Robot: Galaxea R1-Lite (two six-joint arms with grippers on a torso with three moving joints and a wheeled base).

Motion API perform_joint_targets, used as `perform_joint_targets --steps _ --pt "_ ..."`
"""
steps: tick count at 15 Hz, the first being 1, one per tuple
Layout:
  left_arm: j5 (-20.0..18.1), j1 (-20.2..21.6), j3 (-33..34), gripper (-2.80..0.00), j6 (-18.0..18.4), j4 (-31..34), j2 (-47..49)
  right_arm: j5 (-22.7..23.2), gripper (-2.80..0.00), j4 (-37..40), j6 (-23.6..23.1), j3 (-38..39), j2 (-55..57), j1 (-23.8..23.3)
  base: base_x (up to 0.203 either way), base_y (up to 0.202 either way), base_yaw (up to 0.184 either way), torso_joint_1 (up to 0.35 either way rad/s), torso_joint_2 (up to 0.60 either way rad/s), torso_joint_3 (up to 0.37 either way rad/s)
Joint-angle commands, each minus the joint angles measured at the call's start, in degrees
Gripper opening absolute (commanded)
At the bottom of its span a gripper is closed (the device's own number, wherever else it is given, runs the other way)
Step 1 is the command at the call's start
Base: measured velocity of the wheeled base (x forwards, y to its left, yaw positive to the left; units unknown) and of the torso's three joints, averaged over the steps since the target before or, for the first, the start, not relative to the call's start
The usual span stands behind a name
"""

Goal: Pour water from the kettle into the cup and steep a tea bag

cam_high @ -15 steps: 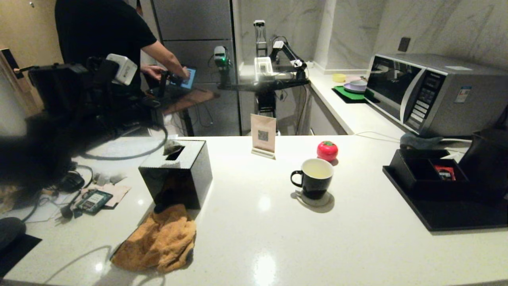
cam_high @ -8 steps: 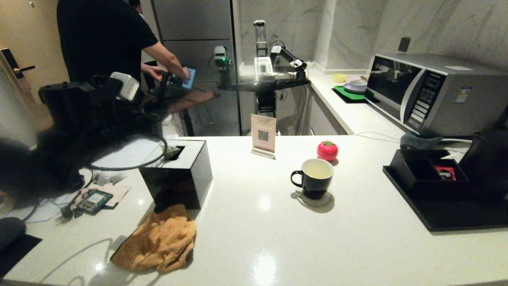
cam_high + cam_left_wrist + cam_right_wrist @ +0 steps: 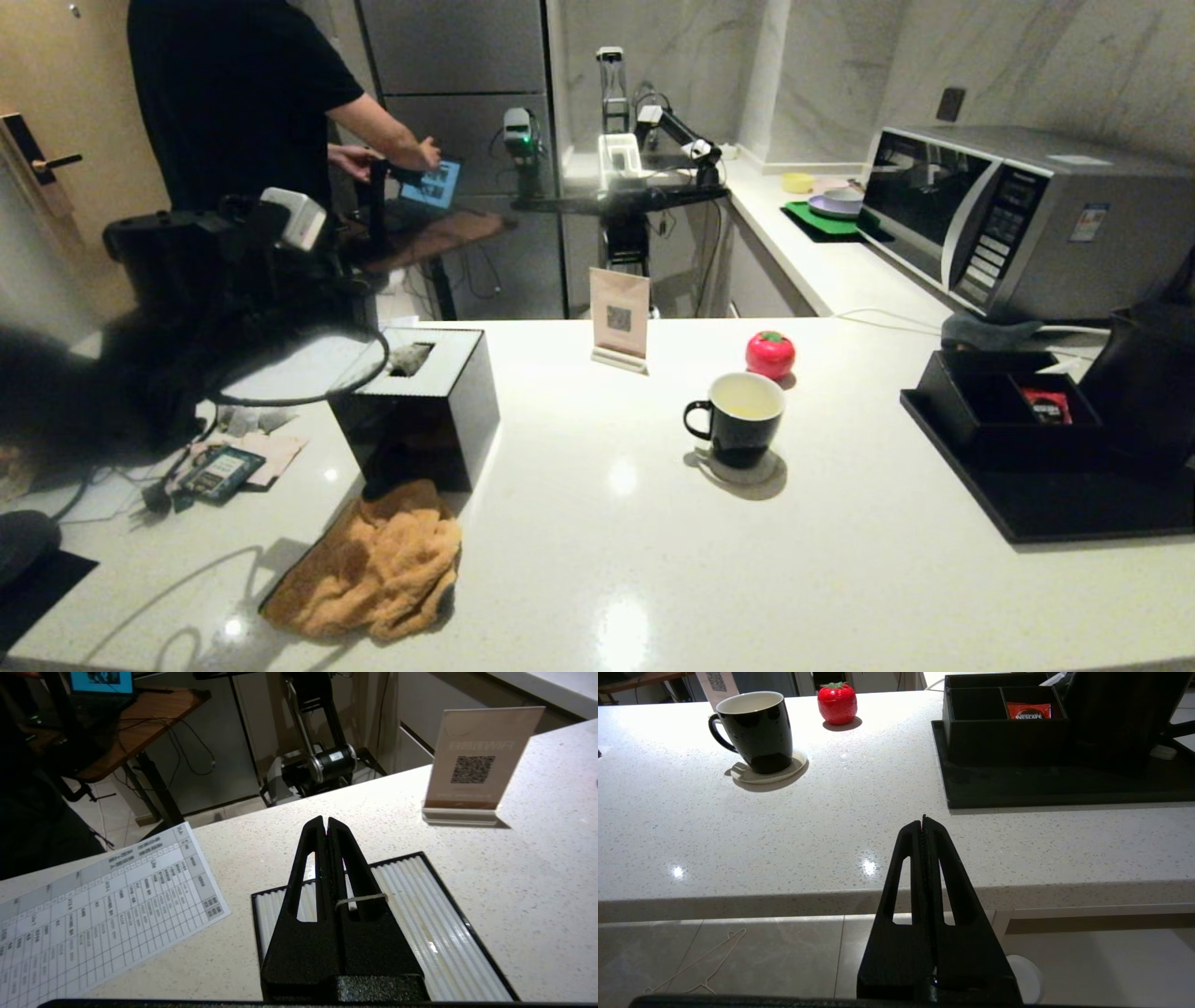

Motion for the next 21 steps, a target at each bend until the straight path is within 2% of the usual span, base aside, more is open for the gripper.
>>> perform_joint_targets --steps 1,7,21 --pt "-0.09 0.48 -0.16 -2.8 -0.04 -1.08 1.25 -0.01 -2.8 -0.01 0.01 0.0 0.07 -0.02 0.0 0.0 0.0 0.0 0.0 0.0" --pt "-0.15 2.23 0.72 -2.8 -0.04 -2.84 2.25 -0.01 -2.8 -0.04 0.01 0.0 0.07 -0.01 0.0 0.0 0.0 0.0 0.0 0.0" --pt "-0.17 -0.29 0.89 -2.8 -0.21 -8.15 6.17 -0.01 -2.8 -0.04 0.01 0.0 0.07 0.04 0.0 0.0 0.0 0.0 0.0 0.0"
